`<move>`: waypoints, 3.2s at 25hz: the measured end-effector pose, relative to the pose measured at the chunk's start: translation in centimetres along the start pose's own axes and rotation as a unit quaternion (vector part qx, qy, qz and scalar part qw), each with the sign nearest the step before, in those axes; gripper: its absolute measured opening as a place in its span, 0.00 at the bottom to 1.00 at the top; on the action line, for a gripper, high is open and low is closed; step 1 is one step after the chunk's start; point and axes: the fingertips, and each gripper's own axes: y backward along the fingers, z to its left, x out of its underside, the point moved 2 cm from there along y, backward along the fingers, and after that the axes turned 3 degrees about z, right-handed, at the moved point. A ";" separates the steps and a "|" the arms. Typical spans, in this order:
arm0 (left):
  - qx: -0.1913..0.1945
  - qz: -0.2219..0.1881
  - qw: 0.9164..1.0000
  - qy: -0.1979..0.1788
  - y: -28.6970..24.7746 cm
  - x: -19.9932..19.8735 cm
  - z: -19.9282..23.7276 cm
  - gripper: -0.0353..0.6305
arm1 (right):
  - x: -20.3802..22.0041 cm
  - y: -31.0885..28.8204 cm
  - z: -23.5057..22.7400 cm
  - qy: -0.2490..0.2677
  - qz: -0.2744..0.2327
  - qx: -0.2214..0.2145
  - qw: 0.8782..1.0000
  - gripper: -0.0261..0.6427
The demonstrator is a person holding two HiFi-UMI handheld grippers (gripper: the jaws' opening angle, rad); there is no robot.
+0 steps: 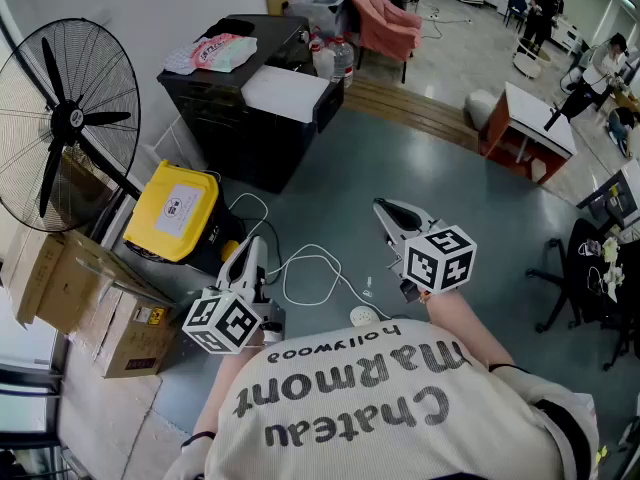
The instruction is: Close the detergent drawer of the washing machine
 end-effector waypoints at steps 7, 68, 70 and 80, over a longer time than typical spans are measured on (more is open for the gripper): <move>0.005 0.003 1.000 0.001 0.8 0.3 0.8 0.06 | 1.5 0.2 1.0 -0.006 0.004 0.004 1.000 0.08; -0.092 0.056 0.993 0.048 -36.4 -6.1 18.6 0.06 | -2.6 -33.7 -28.9 -0.191 0.112 -0.018 0.975 0.08; -0.087 0.057 0.994 0.043 -37.4 -7.7 19.6 0.06 | -4.7 -35.3 -29.1 -0.214 0.080 -0.023 0.973 0.08; -0.068 0.072 0.995 0.022 -42.3 -12.1 27.4 0.06 | -2.1 -42.5 -32.8 -0.270 0.083 0.045 0.958 0.08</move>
